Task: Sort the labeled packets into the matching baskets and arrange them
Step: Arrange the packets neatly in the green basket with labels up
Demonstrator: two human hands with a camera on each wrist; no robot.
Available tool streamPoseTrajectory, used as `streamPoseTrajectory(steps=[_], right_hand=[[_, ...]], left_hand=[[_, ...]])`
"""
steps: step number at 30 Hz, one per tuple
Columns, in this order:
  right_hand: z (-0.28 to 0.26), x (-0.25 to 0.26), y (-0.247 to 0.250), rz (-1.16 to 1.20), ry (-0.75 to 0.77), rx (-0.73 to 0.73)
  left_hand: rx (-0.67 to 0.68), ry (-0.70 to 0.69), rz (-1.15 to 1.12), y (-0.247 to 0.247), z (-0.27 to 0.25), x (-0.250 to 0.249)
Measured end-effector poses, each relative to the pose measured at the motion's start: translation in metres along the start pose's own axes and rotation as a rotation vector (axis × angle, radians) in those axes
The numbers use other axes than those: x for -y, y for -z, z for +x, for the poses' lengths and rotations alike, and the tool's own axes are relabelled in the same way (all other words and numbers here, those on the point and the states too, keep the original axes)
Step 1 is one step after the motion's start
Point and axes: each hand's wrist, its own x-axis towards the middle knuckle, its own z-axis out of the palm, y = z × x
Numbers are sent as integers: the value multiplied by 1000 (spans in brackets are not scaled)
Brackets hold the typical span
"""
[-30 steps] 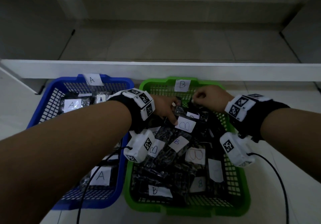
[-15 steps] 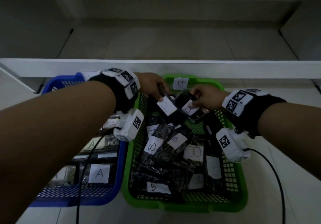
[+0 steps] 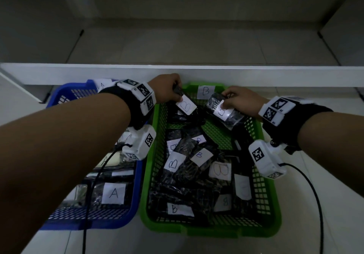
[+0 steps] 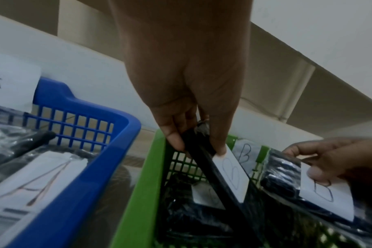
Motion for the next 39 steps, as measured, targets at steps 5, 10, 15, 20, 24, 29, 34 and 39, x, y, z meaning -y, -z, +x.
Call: streamPoseTrajectory(steps=[5, 10, 15, 20, 24, 29, 34, 39], right_hand=[[2, -1, 8, 97, 8, -202], [5, -5, 16, 115, -8, -325], [2, -8, 15, 80, 6, -317], [0, -7, 17, 98, 12, -338], [-4, -12, 19, 85, 3, -325], [-5, -18, 24, 132, -10, -350], [-3, -24, 29, 165, -25, -353], [-7, -29, 26, 121, -18, -326]], left_hand=[[102, 177, -442, 1, 2, -1], [269, 220, -527, -6, 1, -11], [173, 156, -595, -19, 6, -24], [121, 182, -613, -40, 12, -38], [165, 163, -511, -59, 8, -47], [165, 152, -523, -69, 9, -51], [188, 140, -382, -64, 12, -55], [177, 53, -149, -62, 12, -52]])
